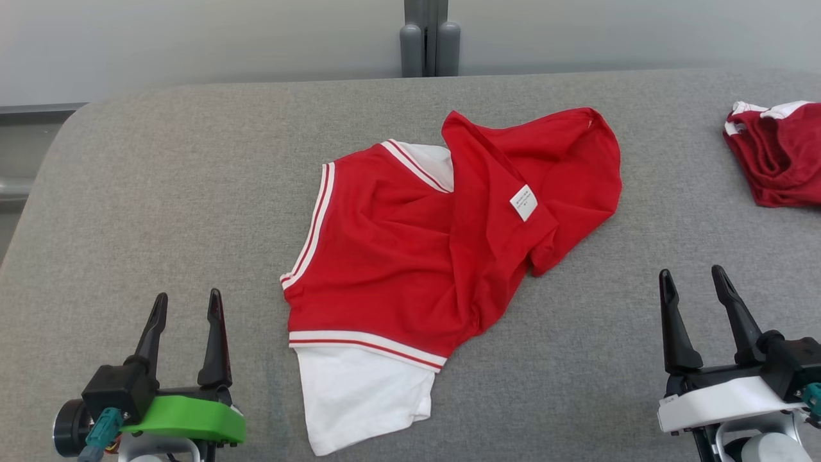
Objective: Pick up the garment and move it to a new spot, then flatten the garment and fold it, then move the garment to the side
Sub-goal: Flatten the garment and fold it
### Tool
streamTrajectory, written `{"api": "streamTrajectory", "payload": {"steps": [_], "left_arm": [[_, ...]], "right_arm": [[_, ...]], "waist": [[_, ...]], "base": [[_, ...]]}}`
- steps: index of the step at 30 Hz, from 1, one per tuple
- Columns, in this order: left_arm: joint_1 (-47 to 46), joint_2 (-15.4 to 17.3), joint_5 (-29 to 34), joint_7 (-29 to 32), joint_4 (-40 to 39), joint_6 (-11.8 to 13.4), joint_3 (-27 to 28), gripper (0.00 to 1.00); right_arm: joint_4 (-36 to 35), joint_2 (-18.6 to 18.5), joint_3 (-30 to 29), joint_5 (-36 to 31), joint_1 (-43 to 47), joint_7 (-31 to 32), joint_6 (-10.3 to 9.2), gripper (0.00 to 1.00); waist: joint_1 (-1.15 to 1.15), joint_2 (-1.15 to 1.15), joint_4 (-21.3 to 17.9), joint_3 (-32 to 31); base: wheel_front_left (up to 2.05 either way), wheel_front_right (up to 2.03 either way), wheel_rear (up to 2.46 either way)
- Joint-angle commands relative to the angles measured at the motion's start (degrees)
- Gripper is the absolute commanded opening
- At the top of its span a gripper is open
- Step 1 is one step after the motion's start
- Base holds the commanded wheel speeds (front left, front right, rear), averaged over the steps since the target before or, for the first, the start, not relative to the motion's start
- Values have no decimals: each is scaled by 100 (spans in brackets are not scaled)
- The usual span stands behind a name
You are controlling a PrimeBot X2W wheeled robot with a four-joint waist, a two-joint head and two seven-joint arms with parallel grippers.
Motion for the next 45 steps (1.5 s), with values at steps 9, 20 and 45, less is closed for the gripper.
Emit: {"api": "streamTrajectory", "payload": {"steps": [9,20,45], "left_arm": [[34,57,26,-16,13,-14,17,100],[74,49,20,-16,5,-14,39,100],[-360,-2,-122,-16,98,-14,-294,100]], "right_arm": [[74,33,62,-52,24,-15,0,100],[134,10,113,-50,6,-15,0,100],[2010,-657,1003,-227,-2524,403,0,100]], "waist": [[0,0,14,-13],[0,0,33,-31],[0,0,607,490]], "base": [[0,0,0],[0,0,0],[0,0,0]]}}
